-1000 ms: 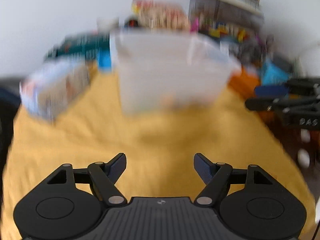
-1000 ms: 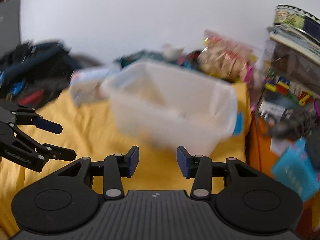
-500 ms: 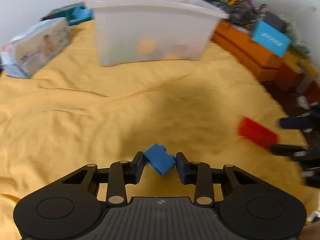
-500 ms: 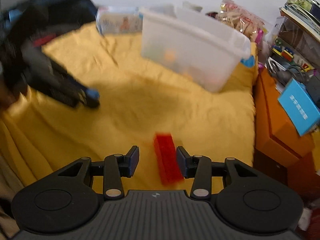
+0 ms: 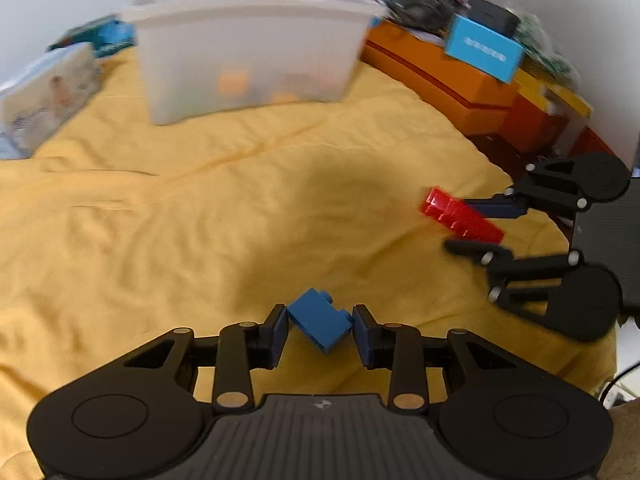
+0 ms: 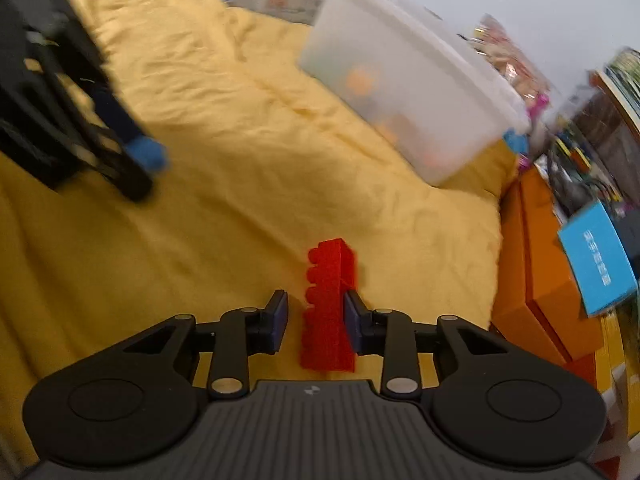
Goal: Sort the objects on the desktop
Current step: 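Grasp a small blue block with the left gripper while the right grasps a red brick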
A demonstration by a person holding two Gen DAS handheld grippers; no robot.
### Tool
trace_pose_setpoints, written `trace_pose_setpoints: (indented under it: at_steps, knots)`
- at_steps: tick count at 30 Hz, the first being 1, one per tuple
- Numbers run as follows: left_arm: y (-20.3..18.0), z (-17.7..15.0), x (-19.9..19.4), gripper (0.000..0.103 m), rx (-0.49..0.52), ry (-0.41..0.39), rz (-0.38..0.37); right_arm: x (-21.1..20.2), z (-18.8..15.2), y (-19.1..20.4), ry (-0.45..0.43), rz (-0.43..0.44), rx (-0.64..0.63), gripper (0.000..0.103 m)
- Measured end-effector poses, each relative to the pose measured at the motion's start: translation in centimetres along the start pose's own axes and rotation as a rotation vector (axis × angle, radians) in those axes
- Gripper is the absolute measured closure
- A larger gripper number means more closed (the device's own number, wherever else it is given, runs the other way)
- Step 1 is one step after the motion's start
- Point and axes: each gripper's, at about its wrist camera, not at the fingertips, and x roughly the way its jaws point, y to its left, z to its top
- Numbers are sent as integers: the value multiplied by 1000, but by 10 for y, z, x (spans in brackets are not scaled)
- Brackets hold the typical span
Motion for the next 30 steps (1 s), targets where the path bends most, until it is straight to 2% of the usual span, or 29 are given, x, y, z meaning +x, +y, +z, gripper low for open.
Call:
trace_pose_setpoints:
  at_steps: [1,3,6,8,10,11,13,15,16,17,19,22,27,30]
  knots:
    - [4,-2,-4,61,-5,-7,20,2,0,-6,10,4,26,78]
    - [9,-6,-9,61,-7,-5,67,3,0,-18,14,26,99,78]
    - [8,-11,-17,61,-17,-13,104,-1,1,-31,19,117,226,78]
    - [0,-10,-27,59,7,-49,104,-10,5,-38,-25,254,348,78]
    - [-11,-9,-28,57,60,-71,94,-7,8,-44,-22,427,504,78]
    - [-17,-8,-26,57,94,-68,93,-2,9,-43,-16,488,543,78]
    - [-26,-7,-16,57,158,-50,109,8,8,-40,9,570,611,78]
    - [-27,-10,-4,56,201,-37,161,17,4,-41,27,618,675,78]
    - [-25,-10,0,59,214,-21,188,19,2,-43,34,615,690,75]
    - [-19,-9,4,60,194,1,182,20,0,-44,37,593,693,65]
    - [-4,-8,2,63,113,-9,152,16,-2,-50,19,537,686,57]
    - [6,-10,1,65,94,-15,150,9,0,-54,-11,436,613,56]
    - [2,-10,-2,66,100,-27,125,-5,9,-42,-45,343,500,56]
    - [1,-11,-2,67,102,-26,109,-15,13,-35,-68,341,455,54]
